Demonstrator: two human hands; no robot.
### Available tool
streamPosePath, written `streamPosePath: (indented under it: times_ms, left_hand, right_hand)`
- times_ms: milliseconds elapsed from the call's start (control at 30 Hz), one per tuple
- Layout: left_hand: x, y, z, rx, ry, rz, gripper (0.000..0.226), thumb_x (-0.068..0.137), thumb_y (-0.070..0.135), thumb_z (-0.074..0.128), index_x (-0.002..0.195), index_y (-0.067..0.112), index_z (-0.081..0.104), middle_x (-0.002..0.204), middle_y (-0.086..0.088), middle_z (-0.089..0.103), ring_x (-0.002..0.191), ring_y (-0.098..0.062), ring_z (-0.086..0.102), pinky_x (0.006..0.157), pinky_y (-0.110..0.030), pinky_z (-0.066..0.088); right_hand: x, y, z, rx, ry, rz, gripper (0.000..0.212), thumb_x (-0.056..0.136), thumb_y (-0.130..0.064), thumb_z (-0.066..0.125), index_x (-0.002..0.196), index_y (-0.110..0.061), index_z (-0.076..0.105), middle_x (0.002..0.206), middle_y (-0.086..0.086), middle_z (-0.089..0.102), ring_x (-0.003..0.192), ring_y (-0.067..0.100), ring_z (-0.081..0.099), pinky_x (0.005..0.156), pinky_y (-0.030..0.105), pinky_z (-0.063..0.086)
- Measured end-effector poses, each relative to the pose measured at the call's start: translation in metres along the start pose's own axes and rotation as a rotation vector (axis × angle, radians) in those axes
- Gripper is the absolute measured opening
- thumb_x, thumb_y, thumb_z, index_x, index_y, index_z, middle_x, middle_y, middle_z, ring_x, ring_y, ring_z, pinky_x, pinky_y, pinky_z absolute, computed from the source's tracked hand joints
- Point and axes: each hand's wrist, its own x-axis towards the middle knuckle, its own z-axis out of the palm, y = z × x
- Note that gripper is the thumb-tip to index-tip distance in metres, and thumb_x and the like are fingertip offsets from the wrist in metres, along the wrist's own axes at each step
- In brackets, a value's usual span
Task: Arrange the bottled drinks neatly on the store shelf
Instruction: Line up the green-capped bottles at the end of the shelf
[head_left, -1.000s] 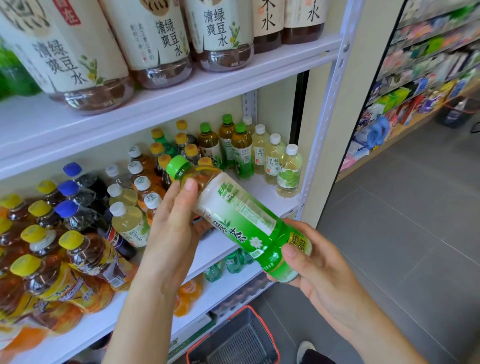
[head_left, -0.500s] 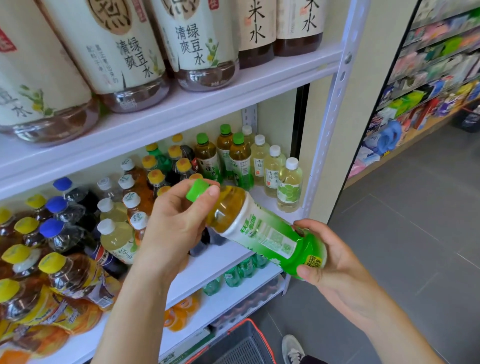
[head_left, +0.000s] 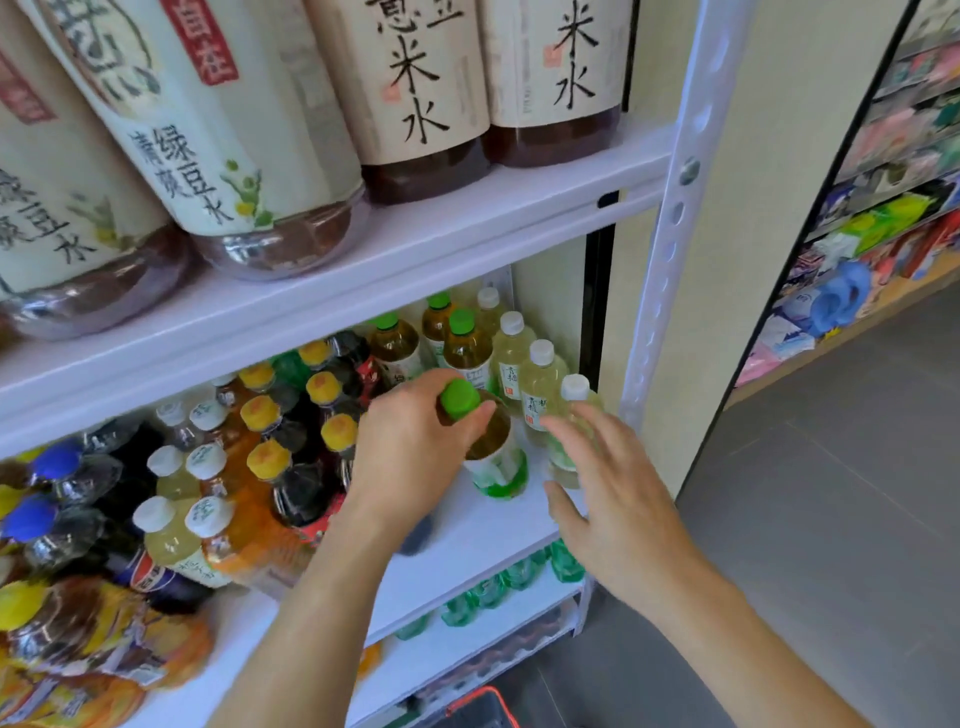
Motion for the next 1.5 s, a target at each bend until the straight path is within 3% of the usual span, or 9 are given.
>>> streamPosePath:
  times_ms: [267, 433, 667, 800, 867, 967, 1367, 1433, 1500]
  left_hand:
    - [0.048, -0.017, 0.063, 0.042, -0.122, -0.244, 0.026, 0.087, 0.036, 0.071, 0.1, 0.015, 0.066, 0.09, -0.003, 0.07, 0.086, -0.026, 0.064, 0.076, -0.039, 0.053]
    - [0.065, -0.027, 0.084, -0.1, -0.14, -0.391, 0.026, 0.089, 0.03, 0.07, 0.108, 0.014, 0.066, 0.094, -0.007, 0.071, 0.085, -0.029, 0.069, 0.078, -0.042, 0.056]
    - [0.072, -0.032, 0.083, -0.434, -0.236, -0.548, 0.034, 0.088, -0.001, 0.06, 0.118, 0.014, 0.062, 0.081, -0.011, 0.063, 0.073, -0.025, 0.062, 0.083, -0.052, 0.057]
    - [0.081, -0.038, 0.068, -0.031, -0.05, -0.469, 0.045, 0.086, 0.004, 0.055, 0.129, 0.011, 0.059, 0.109, -0.013, 0.062, 0.104, -0.03, 0.059, 0.089, -0.031, 0.046]
    - [0.091, -0.041, 0.06, 0.242, 0.017, -0.368, 0.048, 0.082, 0.001, 0.053, 0.13, 0.005, 0.055, 0.124, -0.022, 0.055, 0.118, -0.038, 0.05, 0.1, -0.039, 0.041]
    - [0.112, -0.047, 0.056, 0.534, -0.116, -0.376, 0.058, 0.085, 0.002, 0.054, 0.141, 0.003, 0.039, 0.145, -0.025, 0.037, 0.135, -0.043, 0.032, 0.115, -0.047, 0.027]
    - [0.128, -0.065, 0.056, 0.772, -0.517, -0.365, 0.049, 0.084, 0.006, 0.061, 0.131, 0.01, 0.049, 0.133, -0.024, 0.043, 0.122, -0.044, 0.046, 0.097, -0.05, 0.047]
    - [0.113, -0.057, 0.056, 0.768, -0.569, -0.329, 0.04, 0.085, 0.005, 0.056, 0.125, 0.01, 0.056, 0.127, -0.023, 0.051, 0.117, -0.04, 0.051, 0.09, -0.046, 0.051]
    - [0.096, -0.046, 0.051, 0.74, -0.573, -0.312, 0.033, 0.091, 0.008, 0.054, 0.123, 0.01, 0.056, 0.124, -0.023, 0.051, 0.114, -0.039, 0.053, 0.089, -0.044, 0.049]
  right_hand:
    - [0.043, 0.021, 0.028, -0.228, -0.242, 0.102, 0.069, 0.094, -0.031, 0.054, 0.151, -0.013, 0.018, 0.157, 0.025, 0.008, 0.146, 0.038, 0.006, 0.122, 0.041, 0.009]
    - [0.044, 0.026, 0.036, -0.284, -0.25, 0.109, 0.071, 0.091, -0.034, 0.058, 0.15, -0.01, 0.025, 0.155, 0.024, 0.008, 0.145, 0.041, 0.014, 0.12, 0.045, 0.019]
    - [0.04, 0.026, 0.038, -0.105, -0.109, 0.125, 0.065, 0.08, -0.009, 0.071, 0.139, 0.001, 0.046, 0.15, 0.029, 0.031, 0.145, 0.048, 0.019, 0.116, 0.051, 0.027]
    - [0.036, 0.031, 0.037, 0.007, -0.034, 0.078, 0.056, 0.079, -0.002, 0.069, 0.132, 0.002, 0.052, 0.145, 0.028, 0.041, 0.141, 0.046, 0.03, 0.108, 0.056, 0.04]
    - [0.033, 0.034, 0.038, 0.06, 0.027, 0.037, 0.053, 0.078, 0.001, 0.069, 0.129, 0.002, 0.055, 0.14, 0.027, 0.046, 0.137, 0.045, 0.037, 0.102, 0.056, 0.045]
    - [0.028, 0.034, 0.04, 0.127, 0.109, -0.02, 0.049, 0.078, 0.006, 0.068, 0.126, 0.002, 0.058, 0.135, 0.024, 0.051, 0.13, 0.044, 0.045, 0.099, 0.053, 0.048]
    - [-0.003, 0.032, 0.045, 0.295, 0.105, -0.016, 0.038, 0.081, -0.004, 0.057, 0.119, -0.005, 0.062, 0.125, 0.009, 0.058, 0.115, 0.022, 0.05, 0.102, 0.008, 0.027]
    - [-0.009, 0.032, 0.049, 0.376, 0.058, 0.028, 0.037, 0.083, -0.005, 0.058, 0.12, -0.008, 0.061, 0.125, 0.005, 0.059, 0.115, 0.019, 0.052, 0.102, 0.012, 0.034]
    - [-0.014, 0.035, 0.055, 0.486, -0.031, 0.129, 0.041, 0.086, -0.002, 0.063, 0.124, -0.015, 0.058, 0.126, -0.002, 0.057, 0.115, 0.017, 0.053, 0.101, 0.03, 0.046]
